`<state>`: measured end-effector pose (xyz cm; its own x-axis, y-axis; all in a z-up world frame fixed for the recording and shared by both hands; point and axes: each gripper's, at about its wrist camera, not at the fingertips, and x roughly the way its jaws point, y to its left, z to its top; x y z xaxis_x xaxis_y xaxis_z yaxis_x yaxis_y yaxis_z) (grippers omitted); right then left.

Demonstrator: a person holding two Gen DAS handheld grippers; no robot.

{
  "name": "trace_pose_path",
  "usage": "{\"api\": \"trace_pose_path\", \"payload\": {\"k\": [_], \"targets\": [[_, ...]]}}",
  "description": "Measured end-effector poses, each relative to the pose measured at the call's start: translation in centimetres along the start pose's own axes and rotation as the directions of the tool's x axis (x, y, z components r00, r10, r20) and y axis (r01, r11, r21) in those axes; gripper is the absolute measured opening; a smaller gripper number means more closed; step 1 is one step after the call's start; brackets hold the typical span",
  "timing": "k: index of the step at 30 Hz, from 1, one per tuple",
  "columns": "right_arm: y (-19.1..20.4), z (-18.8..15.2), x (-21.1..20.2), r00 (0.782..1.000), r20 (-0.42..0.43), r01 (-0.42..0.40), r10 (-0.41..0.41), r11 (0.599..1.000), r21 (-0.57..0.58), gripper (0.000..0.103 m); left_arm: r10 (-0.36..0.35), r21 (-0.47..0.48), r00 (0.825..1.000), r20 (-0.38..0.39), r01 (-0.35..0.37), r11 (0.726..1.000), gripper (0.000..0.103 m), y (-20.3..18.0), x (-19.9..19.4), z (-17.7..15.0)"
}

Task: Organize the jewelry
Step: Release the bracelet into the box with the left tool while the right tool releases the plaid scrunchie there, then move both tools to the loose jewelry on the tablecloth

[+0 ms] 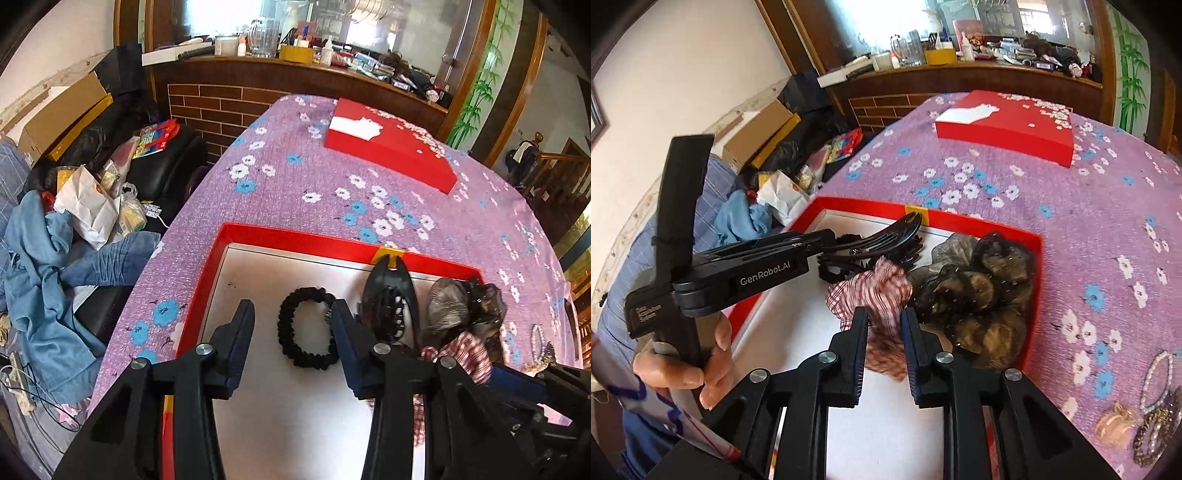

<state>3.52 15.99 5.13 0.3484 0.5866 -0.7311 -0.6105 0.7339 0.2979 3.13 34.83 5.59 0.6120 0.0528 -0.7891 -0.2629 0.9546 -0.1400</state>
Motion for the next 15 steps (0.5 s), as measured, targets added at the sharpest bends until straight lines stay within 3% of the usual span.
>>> {"api": "trace_pose_path", "payload": {"k": [9,15], "targets": [[-1.5,-2.6,-4.9,0.997,0.051,-0.057,0.057,0.998,0.014,0.022,-0.024,0.043,0.998,0.064,0.021,0.999,0.042,-3.4,-4.3,-1.0],[-5.8,-4.3,-8.9,0.995,0.091,-0.045,0.039,0.997,0.056,0.022,-0.079,0.115,0.993,0.084,0.069,0.991,0.042,-8.5,-6.6,-2.0]]}}
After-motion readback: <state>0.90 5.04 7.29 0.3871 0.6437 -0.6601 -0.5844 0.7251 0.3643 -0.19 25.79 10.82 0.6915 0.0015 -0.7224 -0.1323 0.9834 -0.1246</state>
